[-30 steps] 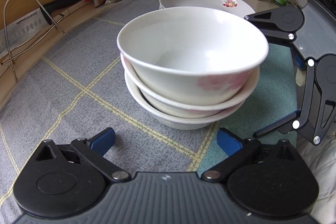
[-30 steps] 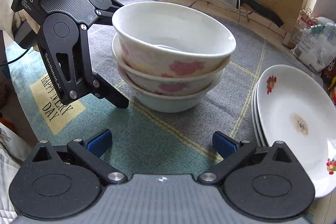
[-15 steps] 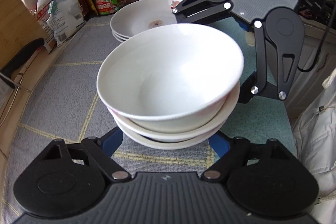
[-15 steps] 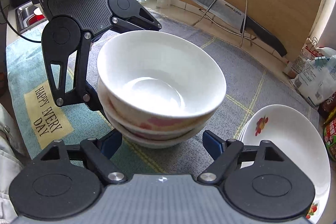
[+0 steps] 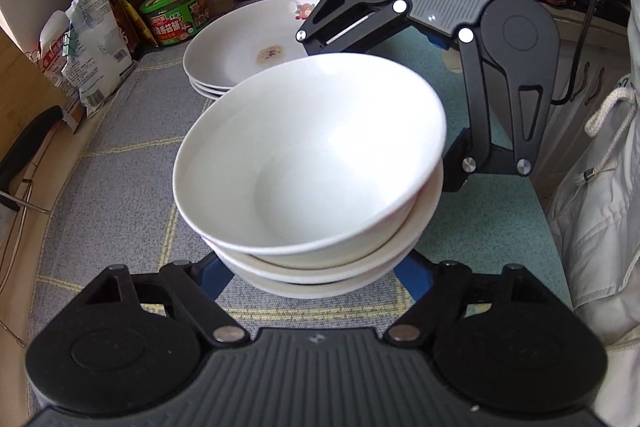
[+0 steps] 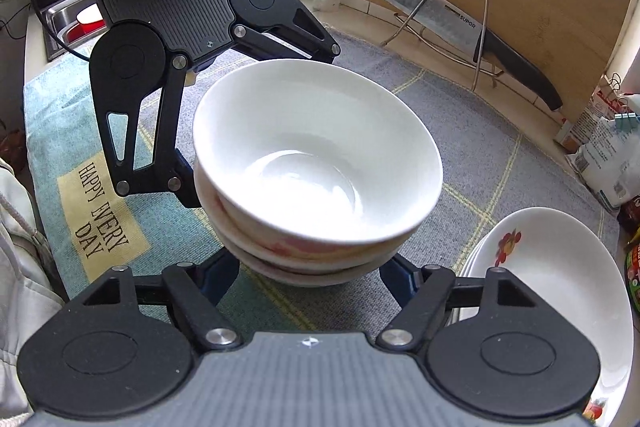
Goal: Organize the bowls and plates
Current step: 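Carry the bowl stack with both grippers and lower it onto the plate stack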
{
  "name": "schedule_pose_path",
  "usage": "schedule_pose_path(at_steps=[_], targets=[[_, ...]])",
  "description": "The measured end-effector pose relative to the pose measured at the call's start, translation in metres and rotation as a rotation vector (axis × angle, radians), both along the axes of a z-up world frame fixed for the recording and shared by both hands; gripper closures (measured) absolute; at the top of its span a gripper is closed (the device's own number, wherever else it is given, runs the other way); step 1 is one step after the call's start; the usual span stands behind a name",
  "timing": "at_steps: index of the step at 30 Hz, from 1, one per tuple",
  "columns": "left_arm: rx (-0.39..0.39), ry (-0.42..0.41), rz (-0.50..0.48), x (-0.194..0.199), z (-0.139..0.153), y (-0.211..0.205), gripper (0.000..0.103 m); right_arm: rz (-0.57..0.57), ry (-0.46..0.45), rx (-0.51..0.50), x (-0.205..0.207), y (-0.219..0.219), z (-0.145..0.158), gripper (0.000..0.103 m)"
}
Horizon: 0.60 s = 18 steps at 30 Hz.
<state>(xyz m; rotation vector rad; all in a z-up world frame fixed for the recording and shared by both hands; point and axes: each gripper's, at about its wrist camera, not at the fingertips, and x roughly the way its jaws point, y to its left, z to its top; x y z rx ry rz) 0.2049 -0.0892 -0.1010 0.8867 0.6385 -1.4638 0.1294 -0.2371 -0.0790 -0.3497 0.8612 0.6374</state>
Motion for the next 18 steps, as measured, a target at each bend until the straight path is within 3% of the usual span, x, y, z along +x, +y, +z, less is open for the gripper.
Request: schedule_pose_path(at_steps=[18], targets=[[-0.003, -0.04, -0.006, -0.007, 0.015, -0.004, 0.019, 0.003, 0.003, -0.025, 0.001, 0.004, 0.018, 0.022]])
